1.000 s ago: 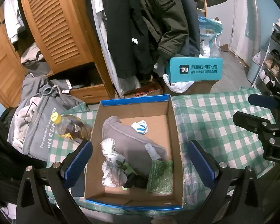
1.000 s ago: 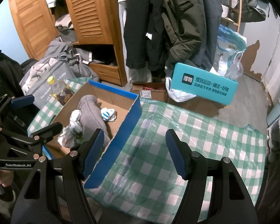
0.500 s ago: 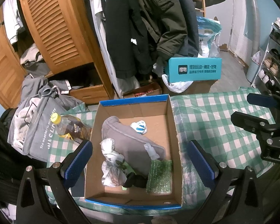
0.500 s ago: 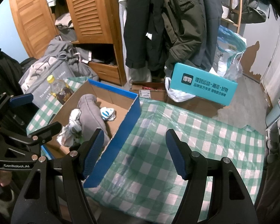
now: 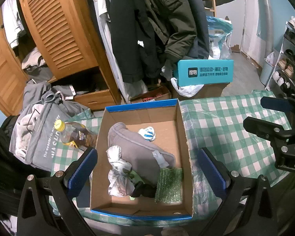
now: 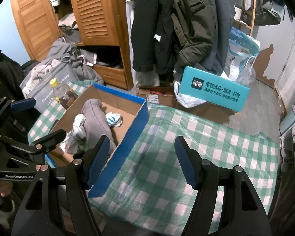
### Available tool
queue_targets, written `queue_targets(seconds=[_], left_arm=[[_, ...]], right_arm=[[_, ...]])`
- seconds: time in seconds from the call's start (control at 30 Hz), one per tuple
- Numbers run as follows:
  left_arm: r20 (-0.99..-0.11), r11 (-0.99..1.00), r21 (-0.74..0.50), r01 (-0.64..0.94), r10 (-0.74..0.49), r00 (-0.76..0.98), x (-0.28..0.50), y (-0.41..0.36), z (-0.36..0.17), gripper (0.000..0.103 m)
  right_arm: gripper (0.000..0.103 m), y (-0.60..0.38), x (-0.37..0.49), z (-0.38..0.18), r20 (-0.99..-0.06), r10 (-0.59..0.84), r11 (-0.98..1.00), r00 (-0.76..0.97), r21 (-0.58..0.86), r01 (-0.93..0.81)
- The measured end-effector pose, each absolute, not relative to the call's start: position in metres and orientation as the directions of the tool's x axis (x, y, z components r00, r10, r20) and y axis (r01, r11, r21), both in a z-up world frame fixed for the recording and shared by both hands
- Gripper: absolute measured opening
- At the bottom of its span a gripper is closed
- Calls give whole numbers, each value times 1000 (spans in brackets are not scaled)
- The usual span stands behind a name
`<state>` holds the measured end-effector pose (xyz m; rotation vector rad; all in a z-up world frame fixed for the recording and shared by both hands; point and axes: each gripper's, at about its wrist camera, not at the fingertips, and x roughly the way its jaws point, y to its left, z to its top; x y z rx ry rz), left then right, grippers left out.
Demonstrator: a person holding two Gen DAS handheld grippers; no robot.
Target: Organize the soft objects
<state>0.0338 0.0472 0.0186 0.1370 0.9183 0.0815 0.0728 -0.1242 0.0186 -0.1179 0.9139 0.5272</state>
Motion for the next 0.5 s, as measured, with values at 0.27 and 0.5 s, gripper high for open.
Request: queue_targets(seconds=[0.27, 0.5], left_arm=[[-786, 988, 154, -11, 129, 605, 34, 47, 19, 102], [-786, 988, 153, -10, 128, 605, 34, 47, 19, 102]], right_arm=[[68, -124, 73, 19, -780, 384, 868, 494, 122, -482], [68, -123, 72, 19, -780, 384, 868, 494, 121, -482]])
